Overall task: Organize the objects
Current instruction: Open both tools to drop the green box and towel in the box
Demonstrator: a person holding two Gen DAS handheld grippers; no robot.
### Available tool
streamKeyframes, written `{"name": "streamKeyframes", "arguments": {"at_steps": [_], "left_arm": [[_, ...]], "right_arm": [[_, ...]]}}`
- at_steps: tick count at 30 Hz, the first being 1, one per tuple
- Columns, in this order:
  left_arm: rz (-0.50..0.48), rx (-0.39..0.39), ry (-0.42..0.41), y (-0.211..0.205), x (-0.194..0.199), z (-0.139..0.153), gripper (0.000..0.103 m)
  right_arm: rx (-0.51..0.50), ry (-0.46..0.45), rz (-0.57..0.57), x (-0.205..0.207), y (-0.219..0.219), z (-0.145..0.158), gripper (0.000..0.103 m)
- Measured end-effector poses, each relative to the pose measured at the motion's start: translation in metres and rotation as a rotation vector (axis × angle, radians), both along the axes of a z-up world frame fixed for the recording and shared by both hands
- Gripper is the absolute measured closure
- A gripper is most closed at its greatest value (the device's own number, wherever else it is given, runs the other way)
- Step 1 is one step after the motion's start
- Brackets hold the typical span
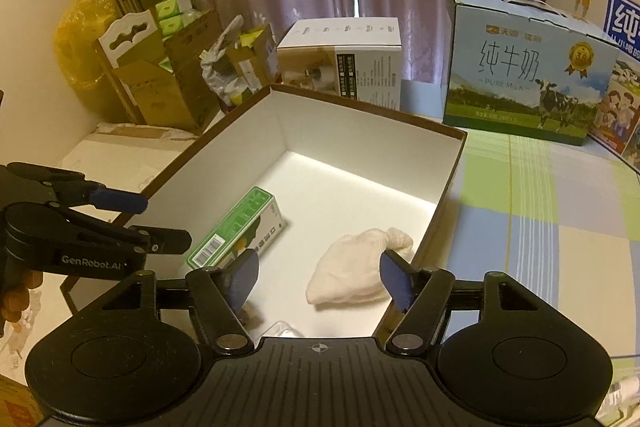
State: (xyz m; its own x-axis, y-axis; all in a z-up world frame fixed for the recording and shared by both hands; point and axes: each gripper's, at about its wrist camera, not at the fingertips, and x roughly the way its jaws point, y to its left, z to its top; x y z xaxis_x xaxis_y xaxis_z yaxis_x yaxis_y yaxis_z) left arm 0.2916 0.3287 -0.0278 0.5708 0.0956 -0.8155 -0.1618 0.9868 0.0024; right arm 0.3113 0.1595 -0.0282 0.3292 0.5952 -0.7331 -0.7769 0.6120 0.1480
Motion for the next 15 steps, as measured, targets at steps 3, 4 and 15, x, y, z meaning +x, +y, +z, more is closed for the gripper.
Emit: {"name": "streamKeyframes", "arguments": {"at_steps": [3,4,15], "left_arm": [[0.002,-0.001,-0.009,-0.003,-0.004,0.005,0.038],[0.003,-0.001,-0.011,-0.004,-0.006,0.007,0.037],[0.013,-0.011,-0.050,-0.022,-0.030,0.029,0.033]], "right_arm": [[0.013,0.005,-0.001,-0.004,-0.006,0.004,0.038],[0.018,0.007,-0.003,-0.006,-0.008,0.005,0.038],[0.070,0.027,-0.015,-0.030,-0.039,0.022,0.038]]}}
